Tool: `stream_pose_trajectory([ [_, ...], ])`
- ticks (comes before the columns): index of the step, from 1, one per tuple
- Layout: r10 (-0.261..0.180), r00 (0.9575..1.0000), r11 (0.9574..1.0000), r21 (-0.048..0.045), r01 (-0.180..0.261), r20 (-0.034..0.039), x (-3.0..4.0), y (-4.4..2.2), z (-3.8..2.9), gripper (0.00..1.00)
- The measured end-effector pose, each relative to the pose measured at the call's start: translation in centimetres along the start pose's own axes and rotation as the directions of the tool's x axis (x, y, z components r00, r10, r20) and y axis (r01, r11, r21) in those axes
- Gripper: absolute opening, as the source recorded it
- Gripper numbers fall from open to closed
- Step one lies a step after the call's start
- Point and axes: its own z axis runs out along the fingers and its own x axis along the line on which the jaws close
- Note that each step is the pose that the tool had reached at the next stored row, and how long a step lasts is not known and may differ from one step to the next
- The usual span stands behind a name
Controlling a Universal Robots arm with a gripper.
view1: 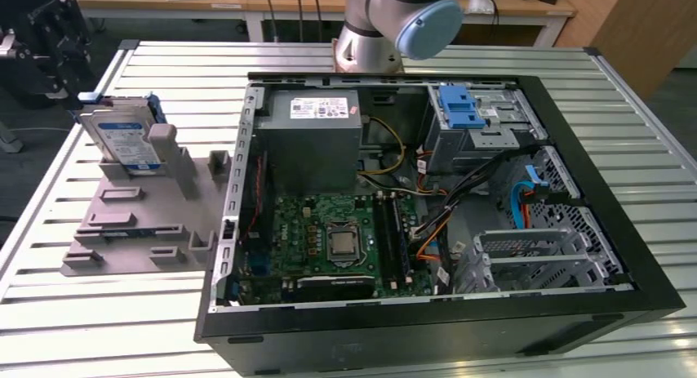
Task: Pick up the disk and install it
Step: 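Pick up the disk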
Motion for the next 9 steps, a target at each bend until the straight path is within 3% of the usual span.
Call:
stream_pose_trajectory([
  [9, 0.0, 1.0, 1.0, 0.0, 0.0, 0.0001, -0.32, 0.16, 1.27, 0.6],
])
